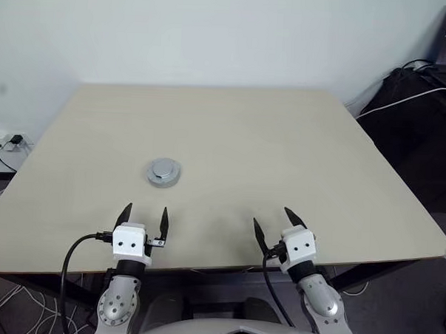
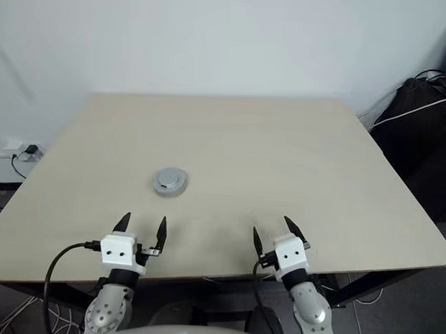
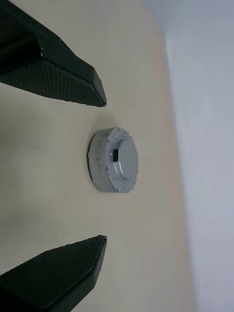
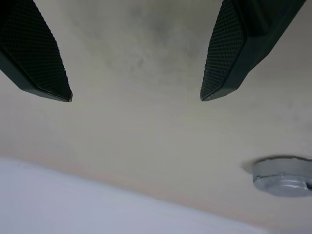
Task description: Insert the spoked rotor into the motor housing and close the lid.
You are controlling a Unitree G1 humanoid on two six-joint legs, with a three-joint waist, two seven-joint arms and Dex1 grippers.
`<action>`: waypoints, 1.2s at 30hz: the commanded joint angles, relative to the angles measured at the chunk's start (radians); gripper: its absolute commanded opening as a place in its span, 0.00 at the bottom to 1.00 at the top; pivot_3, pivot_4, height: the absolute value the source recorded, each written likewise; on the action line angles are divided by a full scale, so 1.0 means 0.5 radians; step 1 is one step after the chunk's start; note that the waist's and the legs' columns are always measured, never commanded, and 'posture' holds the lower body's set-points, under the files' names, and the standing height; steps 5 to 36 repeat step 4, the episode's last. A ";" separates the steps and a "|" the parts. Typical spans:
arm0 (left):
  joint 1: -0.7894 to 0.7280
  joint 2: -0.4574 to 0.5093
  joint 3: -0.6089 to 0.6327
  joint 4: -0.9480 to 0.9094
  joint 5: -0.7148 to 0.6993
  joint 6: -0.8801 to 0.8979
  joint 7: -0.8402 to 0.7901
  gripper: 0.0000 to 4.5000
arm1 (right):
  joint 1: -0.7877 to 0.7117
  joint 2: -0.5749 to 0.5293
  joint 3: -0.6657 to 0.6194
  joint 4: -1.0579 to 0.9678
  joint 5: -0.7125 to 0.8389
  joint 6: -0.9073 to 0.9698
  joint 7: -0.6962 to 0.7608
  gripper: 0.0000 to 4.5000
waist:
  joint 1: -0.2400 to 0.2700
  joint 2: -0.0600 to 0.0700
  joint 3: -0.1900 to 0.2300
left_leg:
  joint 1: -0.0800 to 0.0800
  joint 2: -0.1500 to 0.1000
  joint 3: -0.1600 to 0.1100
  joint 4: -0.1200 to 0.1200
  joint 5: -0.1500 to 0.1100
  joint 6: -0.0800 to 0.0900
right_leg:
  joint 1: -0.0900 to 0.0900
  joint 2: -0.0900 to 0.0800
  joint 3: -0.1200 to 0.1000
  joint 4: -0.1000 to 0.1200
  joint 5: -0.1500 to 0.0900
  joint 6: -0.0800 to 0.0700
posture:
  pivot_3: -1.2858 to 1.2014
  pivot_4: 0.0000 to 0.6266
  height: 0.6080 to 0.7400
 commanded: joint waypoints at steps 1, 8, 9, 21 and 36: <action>-0.024 -0.009 -0.029 -0.061 0.012 -0.024 0.005 0.99 | 0.043 0.083 0.133 -0.246 -0.130 0.102 -0.078 1.00 | 0.000 0.000 0.000 | 0.000 0.000 0.000 0.000 0.000 0.000 | 0.000 0.000 0.000 0.000 0.000 0.000 | 0.52 0.00 1.00; -0.026 -0.010 -0.039 -0.037 -0.006 -0.027 -0.005 0.99 | 0.096 0.150 0.237 -0.375 -0.226 0.203 -0.124 1.00 | 0.000 0.000 0.000 | -0.001 0.001 0.000 0.000 0.000 0.000 | 0.000 0.000 0.000 0.000 0.000 0.000 | 0.52 0.00 1.00; -0.026 -0.010 -0.039 -0.037 -0.006 -0.027 -0.005 0.99 | 0.096 0.150 0.237 -0.375 -0.226 0.203 -0.124 1.00 | 0.000 0.000 0.000 | -0.001 0.001 0.000 0.000 0.000 0.000 | 0.000 0.000 0.000 0.000 0.000 0.000 | 0.52 0.00 1.00; -0.026 -0.010 -0.039 -0.037 -0.006 -0.027 -0.005 0.99 | 0.096 0.150 0.237 -0.375 -0.226 0.203 -0.124 1.00 | 0.000 0.000 0.000 | -0.001 0.001 0.000 0.000 0.000 0.000 | 0.000 0.000 0.000 0.000 0.000 0.000 | 0.52 0.00 1.00; -0.026 -0.010 -0.039 -0.037 -0.006 -0.027 -0.005 0.99 | 0.096 0.150 0.237 -0.375 -0.226 0.203 -0.124 1.00 | 0.000 0.000 0.000 | -0.001 0.001 0.000 0.000 0.000 0.000 | 0.000 0.000 0.000 0.000 0.000 0.000 | 0.52 0.00 1.00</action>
